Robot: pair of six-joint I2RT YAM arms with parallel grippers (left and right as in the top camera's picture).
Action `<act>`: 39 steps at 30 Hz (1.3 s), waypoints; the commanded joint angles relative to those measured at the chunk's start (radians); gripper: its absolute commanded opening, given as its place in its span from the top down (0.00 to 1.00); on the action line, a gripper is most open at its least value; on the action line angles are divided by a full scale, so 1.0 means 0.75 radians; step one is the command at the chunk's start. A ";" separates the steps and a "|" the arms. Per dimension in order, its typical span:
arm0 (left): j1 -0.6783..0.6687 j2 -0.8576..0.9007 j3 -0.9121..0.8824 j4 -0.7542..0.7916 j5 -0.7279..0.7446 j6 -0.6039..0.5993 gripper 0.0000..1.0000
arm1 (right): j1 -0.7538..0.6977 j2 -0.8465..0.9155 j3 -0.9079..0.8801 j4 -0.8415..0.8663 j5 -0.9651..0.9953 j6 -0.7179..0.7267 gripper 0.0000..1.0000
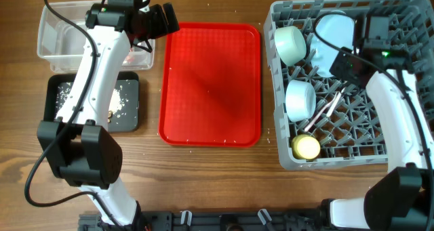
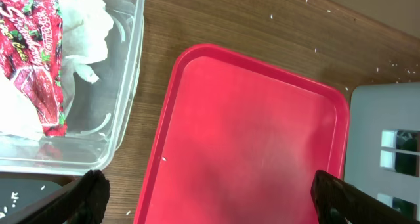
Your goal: Sort waste into correct bins and load items into the dishwasher rack
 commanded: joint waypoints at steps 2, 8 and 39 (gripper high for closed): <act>-0.002 -0.015 0.018 0.004 -0.003 -0.008 0.00 | -0.017 0.002 -0.091 0.112 0.023 -0.118 0.96; -0.002 -0.015 0.018 0.004 -0.004 -0.008 0.00 | -0.017 0.002 -0.091 0.085 -0.018 -0.071 0.67; -0.002 -0.015 0.018 0.004 -0.004 -0.008 0.00 | -0.017 -1.241 -0.087 -0.326 -0.409 -0.017 0.00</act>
